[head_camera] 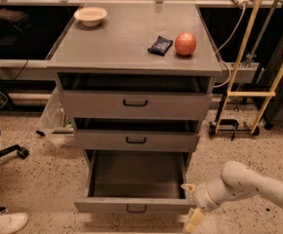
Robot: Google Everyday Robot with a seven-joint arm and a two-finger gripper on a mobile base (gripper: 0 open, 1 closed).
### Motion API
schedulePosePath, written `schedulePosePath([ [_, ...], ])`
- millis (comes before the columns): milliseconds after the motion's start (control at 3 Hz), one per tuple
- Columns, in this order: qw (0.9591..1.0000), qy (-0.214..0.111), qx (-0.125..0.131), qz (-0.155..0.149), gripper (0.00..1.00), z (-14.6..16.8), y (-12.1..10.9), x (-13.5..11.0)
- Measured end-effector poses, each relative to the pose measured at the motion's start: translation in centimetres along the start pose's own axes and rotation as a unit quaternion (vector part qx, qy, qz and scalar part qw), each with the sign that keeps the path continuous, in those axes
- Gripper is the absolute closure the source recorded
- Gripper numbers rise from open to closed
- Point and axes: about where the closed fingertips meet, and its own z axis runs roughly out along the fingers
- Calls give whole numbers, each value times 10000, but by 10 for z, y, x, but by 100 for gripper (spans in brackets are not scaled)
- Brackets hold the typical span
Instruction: Close bottom drawer
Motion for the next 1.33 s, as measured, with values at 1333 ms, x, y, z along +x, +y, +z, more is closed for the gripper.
schedulePosePath([
  [1333,9917,325,-178,1228,0,103,-29,109],
])
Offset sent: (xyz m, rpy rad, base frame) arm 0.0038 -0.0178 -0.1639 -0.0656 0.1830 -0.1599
